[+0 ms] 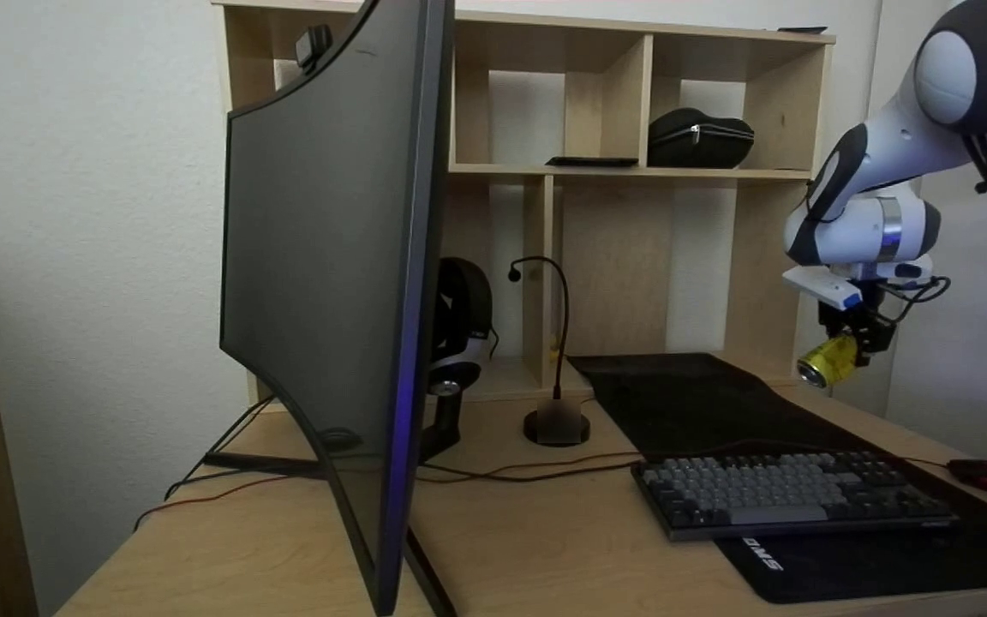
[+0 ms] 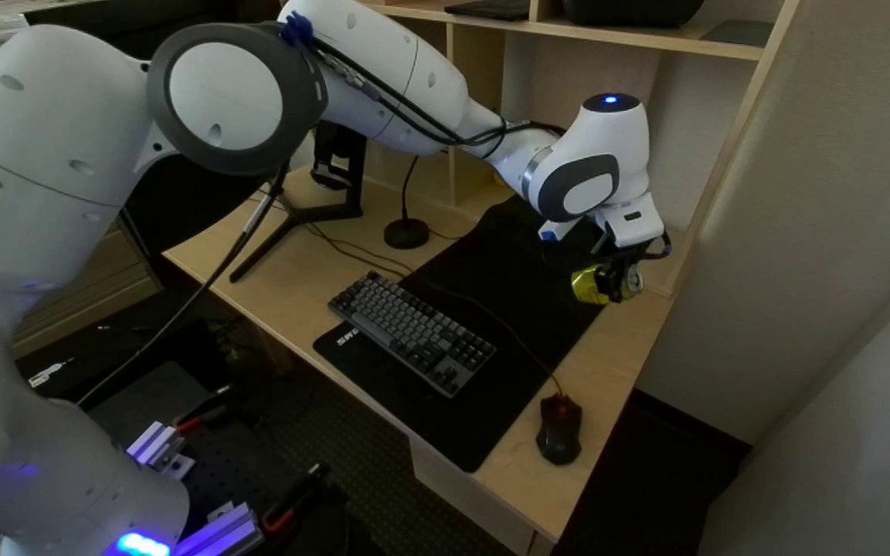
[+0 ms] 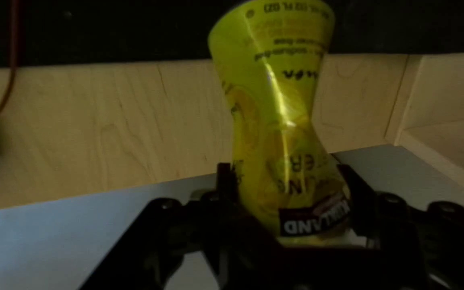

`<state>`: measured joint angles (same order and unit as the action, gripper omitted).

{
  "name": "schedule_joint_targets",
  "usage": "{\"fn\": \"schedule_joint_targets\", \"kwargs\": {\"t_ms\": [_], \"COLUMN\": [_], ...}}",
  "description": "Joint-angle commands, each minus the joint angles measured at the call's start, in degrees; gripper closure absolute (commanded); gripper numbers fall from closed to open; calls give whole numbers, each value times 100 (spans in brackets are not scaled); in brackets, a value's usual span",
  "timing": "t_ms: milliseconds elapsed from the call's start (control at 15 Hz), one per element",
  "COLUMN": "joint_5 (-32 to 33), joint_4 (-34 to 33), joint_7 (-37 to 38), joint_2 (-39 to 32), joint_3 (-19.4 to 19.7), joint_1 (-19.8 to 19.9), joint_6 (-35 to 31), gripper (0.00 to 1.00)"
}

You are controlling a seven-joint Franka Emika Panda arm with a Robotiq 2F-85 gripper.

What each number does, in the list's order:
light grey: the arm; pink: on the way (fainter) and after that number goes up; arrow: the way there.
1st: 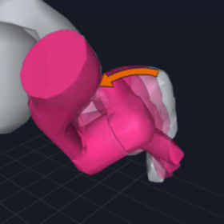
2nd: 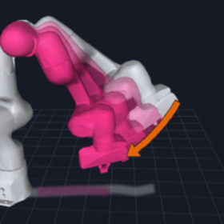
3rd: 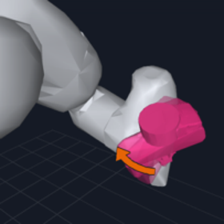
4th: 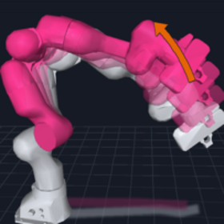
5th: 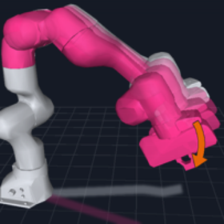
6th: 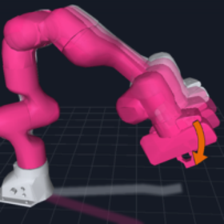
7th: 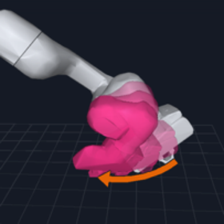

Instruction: Put the drink can upright

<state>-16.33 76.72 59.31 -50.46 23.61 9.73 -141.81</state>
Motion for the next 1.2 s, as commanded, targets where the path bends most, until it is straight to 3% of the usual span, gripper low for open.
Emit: {"fn": "schedule_joint_targets", "kwargs": {"t_ms": [0, 133, 200, 267, 400, 467, 533, 1000, 1067, 1133], "joint_5": [507, 805, 905, 857, 938, 1178, 1291, 1570, 1510, 1509], "joint_4": [352, 510, 471, 297, 311, 222, 254, 530, 411, 429], "joint_7": [83, 212, 429, 297, 440, 636, 552, 830, 616, 698], "joint_2": [-288, -526, -490, -482, -579, -851, -844, -1937, -1597, -1776], "joint_3": [417, 726, 543, 375, 399, 848, 910, 2431, 1963, 2144], "joint_1": [-434, -703, -579, -412, -468, -676, -714, -1627, -1353, -1458], "joint_6": [-1160, -1773, -1582, -1448, -1503, -2191, -2334, -4351, -3837, -4065], "gripper": [61, 61, 61, 36, 36, 61, 61, 61, 36, 36]}}
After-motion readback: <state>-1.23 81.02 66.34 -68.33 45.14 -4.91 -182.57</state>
